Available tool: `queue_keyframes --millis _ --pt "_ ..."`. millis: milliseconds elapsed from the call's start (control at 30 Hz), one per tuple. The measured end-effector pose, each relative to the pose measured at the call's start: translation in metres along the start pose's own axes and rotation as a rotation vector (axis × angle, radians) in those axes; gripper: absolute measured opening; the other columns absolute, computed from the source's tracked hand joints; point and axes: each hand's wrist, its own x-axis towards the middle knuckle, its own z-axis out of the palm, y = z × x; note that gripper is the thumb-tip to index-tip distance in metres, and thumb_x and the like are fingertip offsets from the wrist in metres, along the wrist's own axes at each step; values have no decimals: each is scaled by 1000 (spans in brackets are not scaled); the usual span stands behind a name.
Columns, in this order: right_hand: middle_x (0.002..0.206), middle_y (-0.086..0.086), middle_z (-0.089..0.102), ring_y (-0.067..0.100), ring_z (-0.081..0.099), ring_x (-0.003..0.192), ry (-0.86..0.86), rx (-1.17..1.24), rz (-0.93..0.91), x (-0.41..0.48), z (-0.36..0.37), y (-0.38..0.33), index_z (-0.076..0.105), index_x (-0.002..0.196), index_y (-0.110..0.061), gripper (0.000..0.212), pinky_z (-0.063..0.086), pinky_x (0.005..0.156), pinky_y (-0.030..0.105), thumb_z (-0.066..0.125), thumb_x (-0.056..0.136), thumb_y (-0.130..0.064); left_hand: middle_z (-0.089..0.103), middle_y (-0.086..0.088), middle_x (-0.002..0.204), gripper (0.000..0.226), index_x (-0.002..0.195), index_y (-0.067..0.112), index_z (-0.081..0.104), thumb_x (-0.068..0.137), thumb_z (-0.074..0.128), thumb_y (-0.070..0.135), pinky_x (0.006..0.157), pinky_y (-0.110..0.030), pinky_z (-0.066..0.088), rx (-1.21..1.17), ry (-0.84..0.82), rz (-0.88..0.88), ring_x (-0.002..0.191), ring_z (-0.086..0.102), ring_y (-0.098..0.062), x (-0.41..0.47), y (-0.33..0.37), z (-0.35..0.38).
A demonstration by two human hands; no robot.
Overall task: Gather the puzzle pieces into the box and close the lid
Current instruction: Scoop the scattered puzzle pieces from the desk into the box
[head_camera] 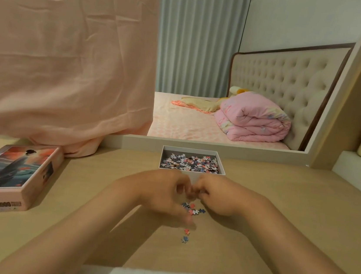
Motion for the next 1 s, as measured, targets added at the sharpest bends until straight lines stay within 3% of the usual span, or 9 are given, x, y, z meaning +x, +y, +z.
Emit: queue_keyframes --millis 67,133,300,400,633,767,833,900,1000 --pt "110 3 59 22 57 103 -25 -45 -23 -4 5 -1 70 117 -25 33 46 93 39 45 100 -12 48 17 111 90 126 38 51 50 78 76 92 -28 46 68 -104 -28 100 53 -6 -7 1 7" --pt "110 4 55 23 55 103 -22 -43 -36 -7 8 -1 69 121 -29 35 45 94 40 45 101 -14 45 16 113 96 132 37 48 50 78 76 96 -30 45 74 -104 -20 105 49 -7 -9 -1 13" --pt "113 -8 70 6 60 96 -7 45 -2 -19 4 3 72 119 -28 36 47 89 22 52 95 -10 52 11 108 60 121 32 63 70 80 57 85 -20 43 -45 24 33 95 52 -5 -5 -5 23" --pt "105 -13 69 2 59 88 13 72 60 -22 0 11 71 121 -26 30 45 84 18 64 93 -21 58 8 105 47 115 30 68 74 80 48 74 -13 44 -89 56 48 85 56 -3 -2 -8 23" --pt "82 -19 69 -8 57 70 83 130 56 -14 9 6 79 103 -25 18 39 65 8 74 87 -21 68 10 97 54 125 24 63 75 84 32 77 -19 50 -215 92 35 83 63 -6 5 -12 29" --pt "87 -15 69 -2 60 78 128 162 78 -13 8 5 77 104 -27 19 48 76 20 74 86 -28 60 12 107 71 135 24 56 73 82 47 83 -23 49 -146 71 5 89 60 -8 3 -16 21" --pt "97 -10 66 7 61 86 70 178 88 -14 8 4 70 118 -25 36 49 84 26 74 84 -38 50 8 113 75 138 24 53 75 76 57 86 -22 42 11 25 -4 95 51 -8 1 -18 20" --pt "103 -2 62 17 60 93 -31 100 66 -14 10 3 63 123 -19 49 49 86 32 74 83 -45 45 5 115 69 138 25 54 80 70 58 90 -23 39 51 -21 6 101 48 -10 1 -18 23" --pt "105 4 66 22 62 98 -50 86 42 -11 11 3 68 121 -26 43 51 89 37 75 82 -44 50 2 109 51 130 28 62 84 70 49 81 -24 40 5 -10 40 92 52 -10 2 -14 24"
